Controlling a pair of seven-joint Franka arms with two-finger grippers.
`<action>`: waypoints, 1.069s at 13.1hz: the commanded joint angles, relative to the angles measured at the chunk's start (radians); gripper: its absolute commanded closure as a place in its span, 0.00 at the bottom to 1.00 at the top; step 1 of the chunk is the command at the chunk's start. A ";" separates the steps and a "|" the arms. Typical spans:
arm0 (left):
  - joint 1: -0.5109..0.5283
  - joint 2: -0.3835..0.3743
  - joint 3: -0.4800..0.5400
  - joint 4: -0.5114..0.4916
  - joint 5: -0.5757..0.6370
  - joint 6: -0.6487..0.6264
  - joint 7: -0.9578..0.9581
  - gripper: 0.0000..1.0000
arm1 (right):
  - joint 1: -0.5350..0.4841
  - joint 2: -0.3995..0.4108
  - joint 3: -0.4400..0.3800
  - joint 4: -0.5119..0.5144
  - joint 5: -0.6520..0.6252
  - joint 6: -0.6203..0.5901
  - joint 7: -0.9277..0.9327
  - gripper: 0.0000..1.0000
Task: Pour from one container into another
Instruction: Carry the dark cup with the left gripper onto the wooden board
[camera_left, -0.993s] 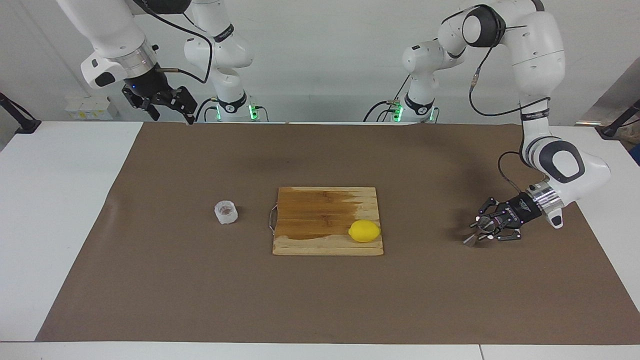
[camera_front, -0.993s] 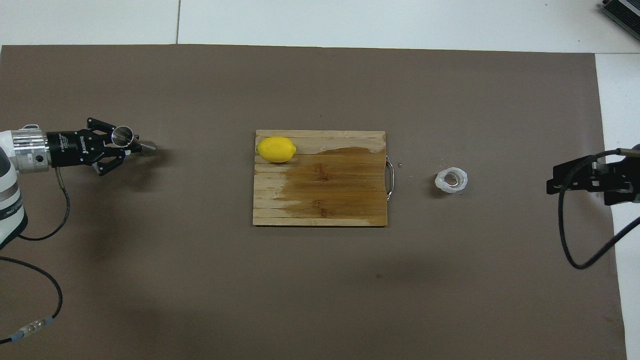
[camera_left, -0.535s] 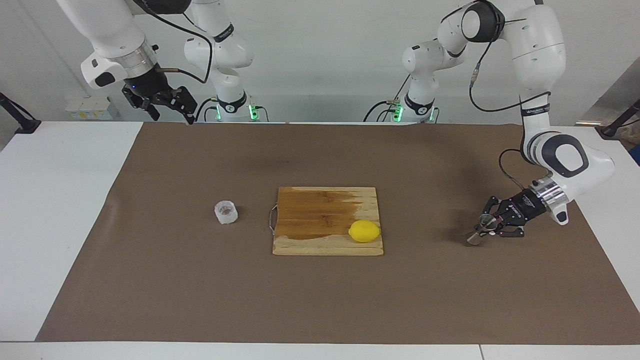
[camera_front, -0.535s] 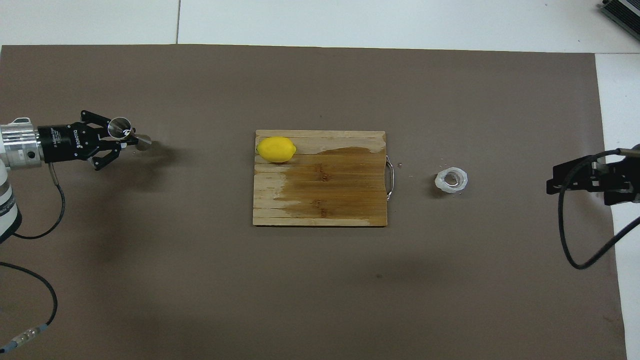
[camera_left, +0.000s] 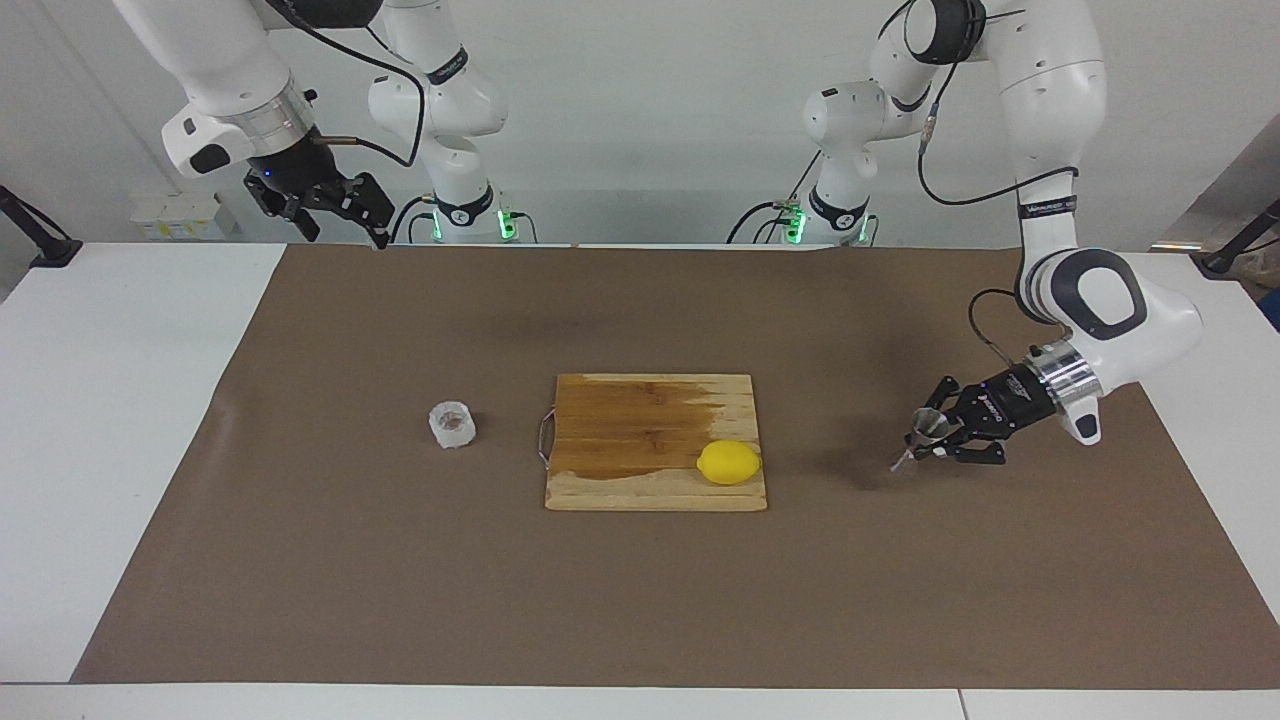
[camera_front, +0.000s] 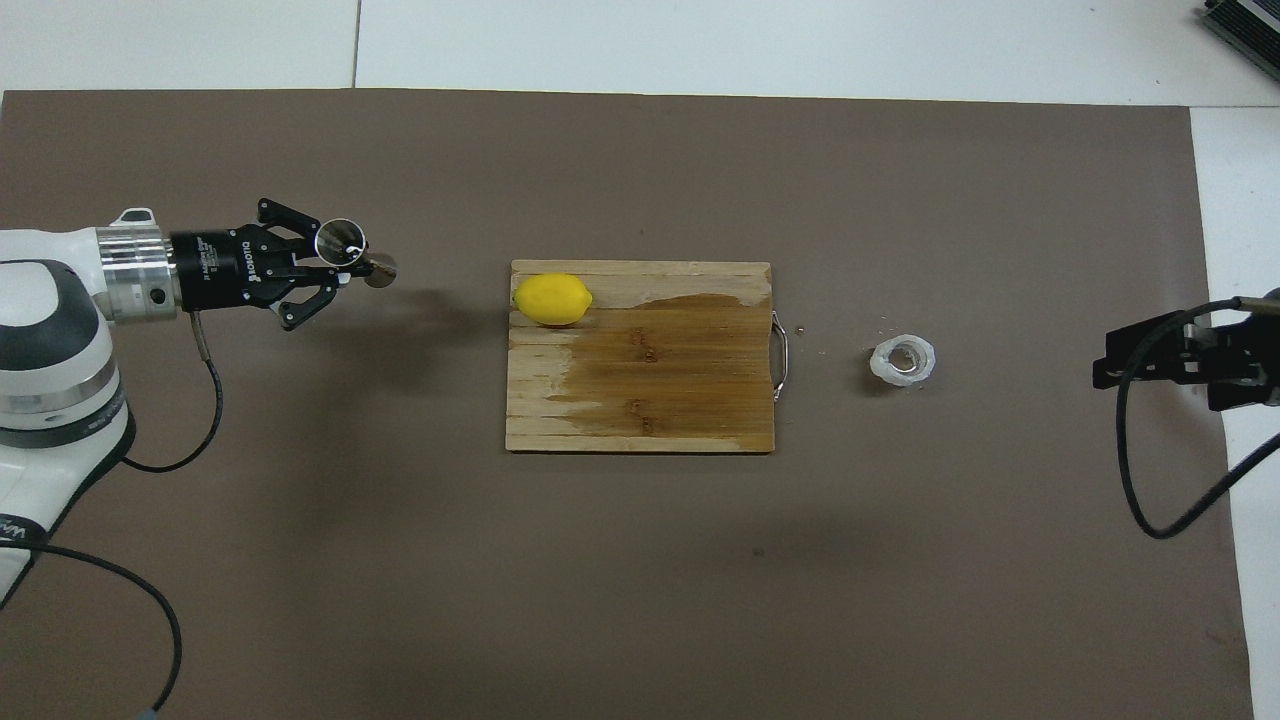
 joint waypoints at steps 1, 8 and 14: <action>-0.127 -0.120 0.015 -0.135 -0.103 0.138 -0.047 1.00 | -0.013 -0.014 0.002 -0.013 0.024 0.012 -0.028 0.00; -0.476 -0.108 0.012 -0.156 -0.375 0.526 -0.141 1.00 | -0.013 -0.014 0.002 -0.013 0.024 0.012 -0.028 0.00; -0.583 -0.045 0.013 -0.135 -0.750 0.620 -0.016 1.00 | -0.013 -0.014 0.002 -0.013 0.024 0.012 -0.028 0.00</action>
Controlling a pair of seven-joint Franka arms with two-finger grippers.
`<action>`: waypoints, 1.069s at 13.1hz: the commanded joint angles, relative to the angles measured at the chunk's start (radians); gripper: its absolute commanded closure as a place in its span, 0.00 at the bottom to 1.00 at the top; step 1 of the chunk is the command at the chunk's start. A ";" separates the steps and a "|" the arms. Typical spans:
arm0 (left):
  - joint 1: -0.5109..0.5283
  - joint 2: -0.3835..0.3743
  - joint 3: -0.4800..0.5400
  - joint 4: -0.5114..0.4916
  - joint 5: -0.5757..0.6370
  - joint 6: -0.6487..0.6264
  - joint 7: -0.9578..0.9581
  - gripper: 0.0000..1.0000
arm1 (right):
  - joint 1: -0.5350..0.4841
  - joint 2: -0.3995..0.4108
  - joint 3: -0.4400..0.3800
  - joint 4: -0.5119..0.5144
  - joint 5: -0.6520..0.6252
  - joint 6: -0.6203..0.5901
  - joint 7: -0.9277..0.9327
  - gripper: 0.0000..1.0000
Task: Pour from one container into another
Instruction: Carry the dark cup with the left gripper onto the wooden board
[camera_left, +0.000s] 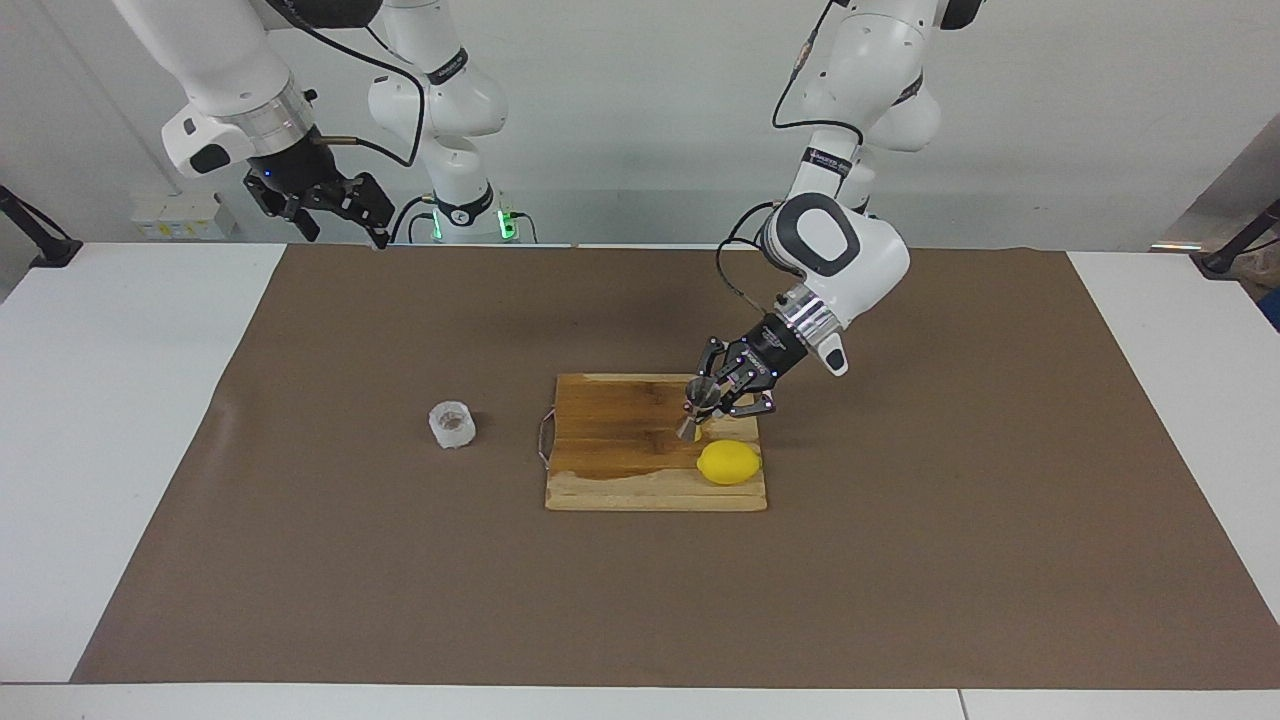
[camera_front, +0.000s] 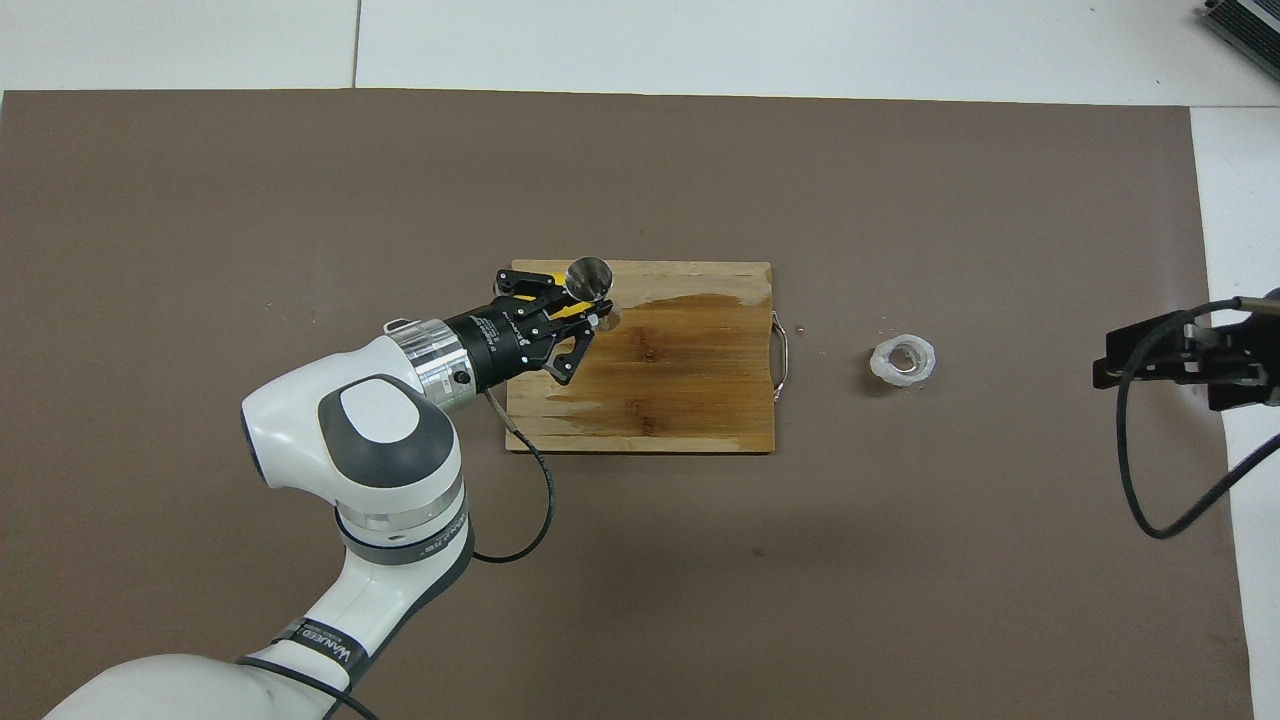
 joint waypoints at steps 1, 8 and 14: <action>-0.047 0.024 0.017 0.001 -0.213 0.032 0.185 1.00 | -0.013 -0.014 0.002 -0.013 0.024 0.012 -0.028 0.00; -0.098 0.097 0.016 -0.013 -0.413 0.031 0.427 1.00 | -0.013 -0.014 0.002 -0.013 0.024 0.012 -0.028 0.00; -0.114 0.090 0.017 0.001 -0.415 0.093 0.466 0.00 | -0.013 -0.014 0.002 -0.013 0.024 0.012 -0.028 0.00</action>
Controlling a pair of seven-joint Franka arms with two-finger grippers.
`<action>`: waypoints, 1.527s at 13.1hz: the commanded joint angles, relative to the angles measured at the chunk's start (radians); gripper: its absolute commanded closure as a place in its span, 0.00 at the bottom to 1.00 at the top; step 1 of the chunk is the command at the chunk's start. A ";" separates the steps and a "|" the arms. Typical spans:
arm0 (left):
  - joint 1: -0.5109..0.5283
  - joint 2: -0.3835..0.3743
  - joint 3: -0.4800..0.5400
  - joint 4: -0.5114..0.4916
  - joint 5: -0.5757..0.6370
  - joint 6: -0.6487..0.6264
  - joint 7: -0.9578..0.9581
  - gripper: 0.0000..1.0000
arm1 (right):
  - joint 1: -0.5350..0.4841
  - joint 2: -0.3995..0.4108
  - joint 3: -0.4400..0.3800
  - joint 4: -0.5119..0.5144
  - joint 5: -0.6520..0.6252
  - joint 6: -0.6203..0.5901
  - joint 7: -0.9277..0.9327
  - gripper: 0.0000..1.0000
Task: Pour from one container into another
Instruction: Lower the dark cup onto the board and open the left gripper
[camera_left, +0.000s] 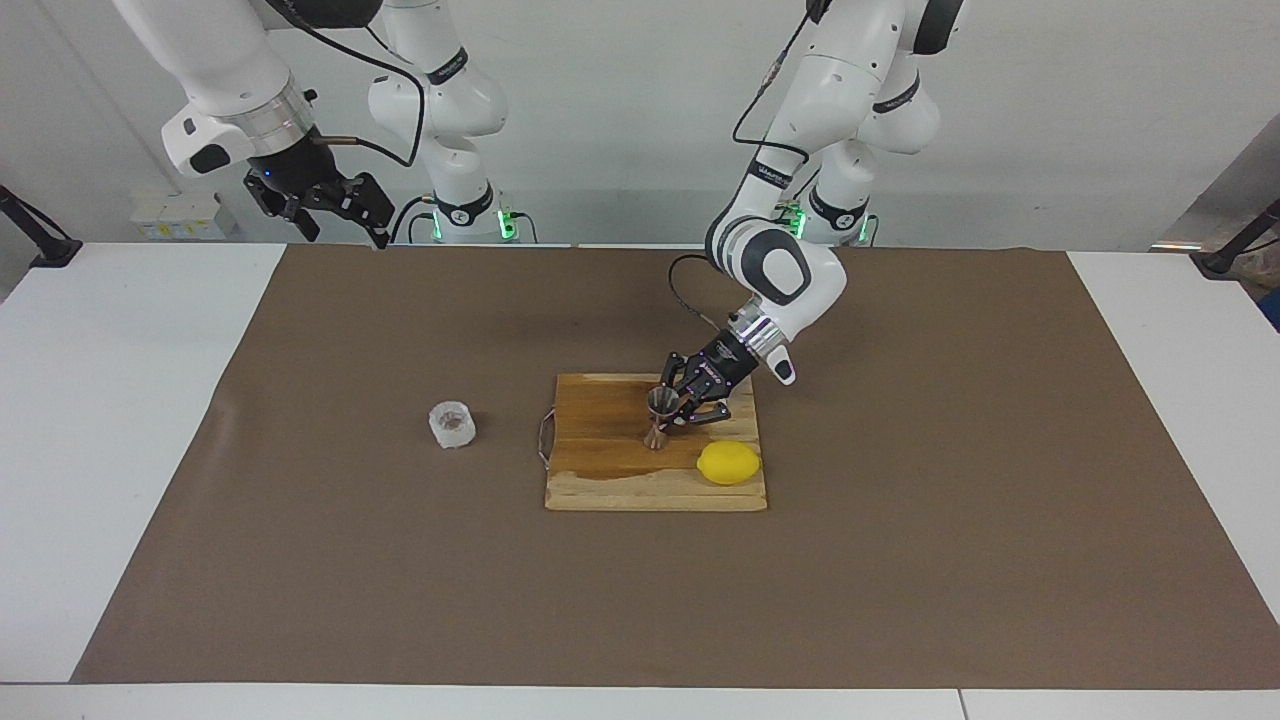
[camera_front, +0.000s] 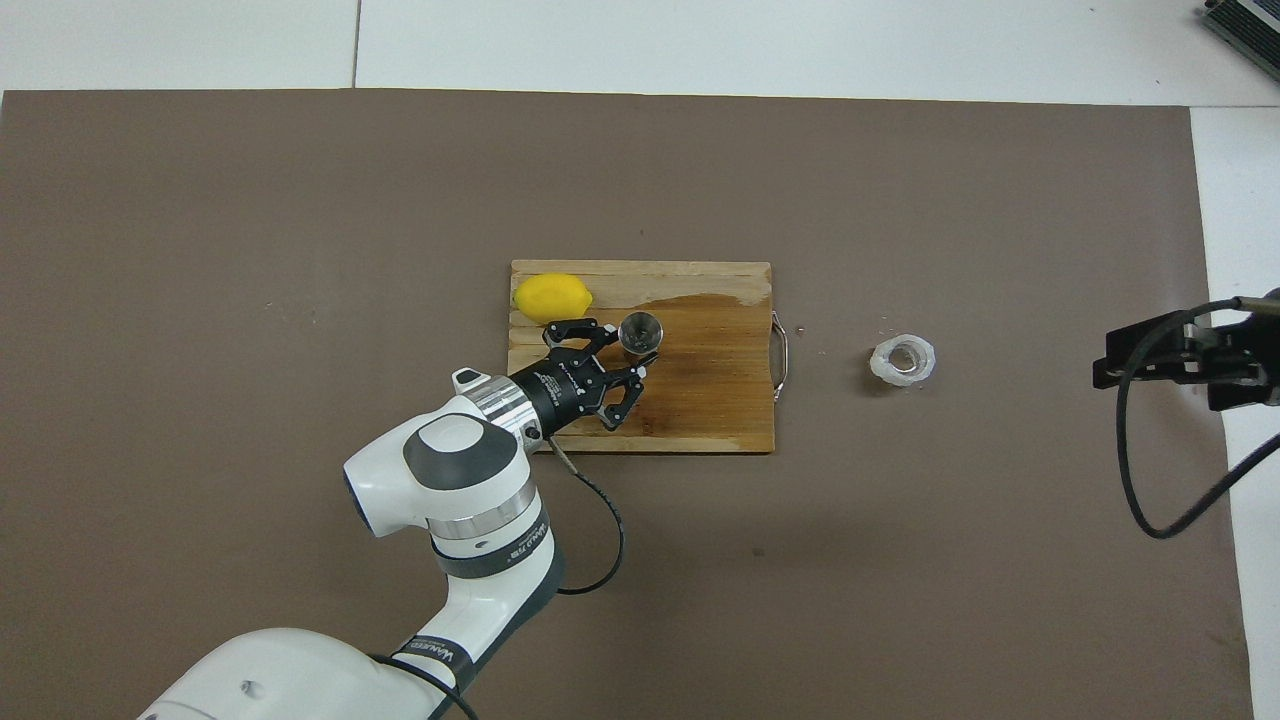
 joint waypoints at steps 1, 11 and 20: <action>-0.009 -0.046 0.013 0.007 -0.012 0.078 0.005 0.00 | -0.013 -0.014 0.002 -0.013 0.024 0.012 -0.028 0.00; -0.020 -0.142 -0.026 0.047 0.041 0.182 -0.018 0.00 | -0.013 -0.014 0.002 -0.013 0.024 0.012 -0.028 0.00; -0.025 -0.155 -0.072 0.081 0.693 0.118 -0.012 0.00 | -0.013 -0.014 0.002 -0.013 0.024 0.012 -0.028 0.00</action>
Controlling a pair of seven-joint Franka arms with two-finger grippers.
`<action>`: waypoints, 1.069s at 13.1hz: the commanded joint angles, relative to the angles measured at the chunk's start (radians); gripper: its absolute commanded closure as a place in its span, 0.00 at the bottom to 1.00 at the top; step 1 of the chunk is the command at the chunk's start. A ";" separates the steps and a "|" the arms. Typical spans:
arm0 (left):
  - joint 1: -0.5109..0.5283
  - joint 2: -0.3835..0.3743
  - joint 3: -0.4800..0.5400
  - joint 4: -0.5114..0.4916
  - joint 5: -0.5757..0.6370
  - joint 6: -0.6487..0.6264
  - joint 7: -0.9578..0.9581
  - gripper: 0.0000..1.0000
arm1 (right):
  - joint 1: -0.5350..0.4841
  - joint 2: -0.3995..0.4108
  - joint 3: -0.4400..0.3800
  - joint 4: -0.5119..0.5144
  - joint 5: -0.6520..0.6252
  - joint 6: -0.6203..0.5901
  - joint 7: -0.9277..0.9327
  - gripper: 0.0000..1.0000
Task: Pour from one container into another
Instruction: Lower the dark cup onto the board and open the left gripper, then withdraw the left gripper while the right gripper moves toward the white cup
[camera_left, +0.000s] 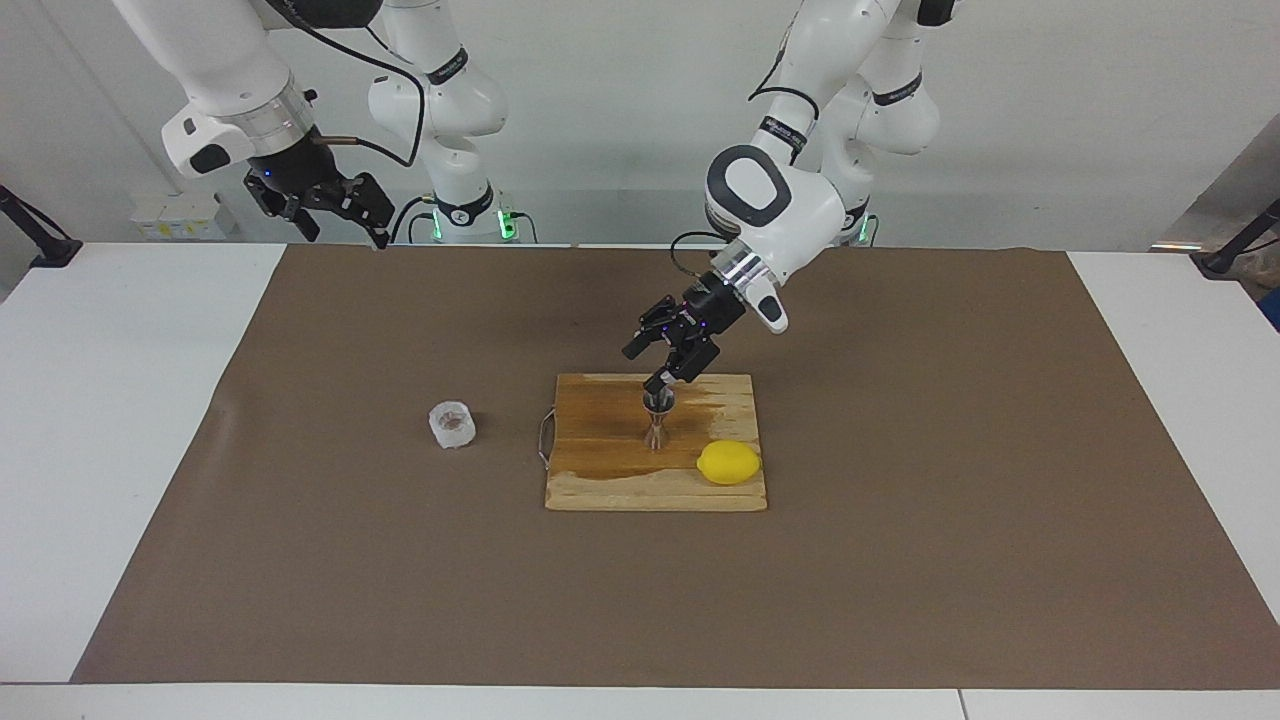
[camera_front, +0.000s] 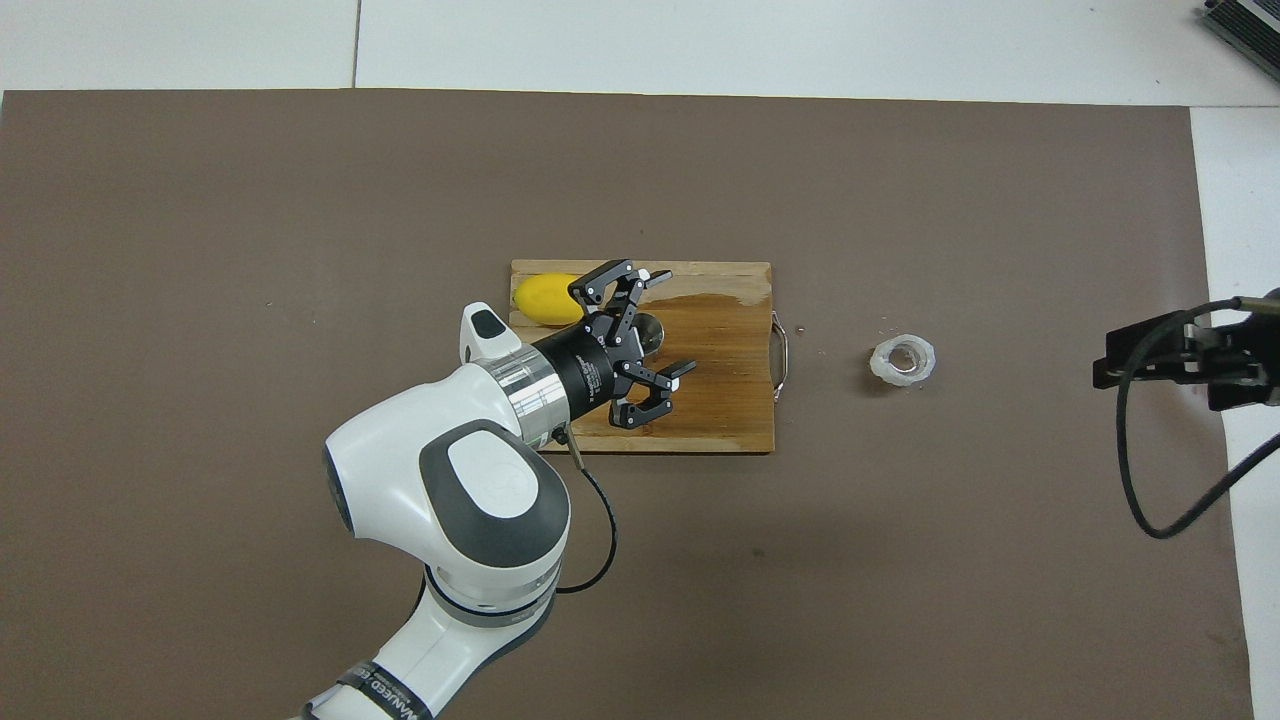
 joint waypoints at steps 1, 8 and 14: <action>0.000 -0.013 0.017 -0.005 0.205 -0.068 0.001 0.00 | -0.013 -0.014 0.002 -0.013 0.024 0.012 -0.028 0.00; 0.233 -0.076 0.018 0.021 0.869 -0.455 0.043 0.00 | -0.013 -0.063 0.002 -0.027 0.033 0.001 -0.118 0.00; 0.399 -0.209 0.018 -0.017 1.288 -0.741 0.243 0.00 | -0.161 -0.099 -0.006 -0.129 0.143 0.088 -0.709 0.00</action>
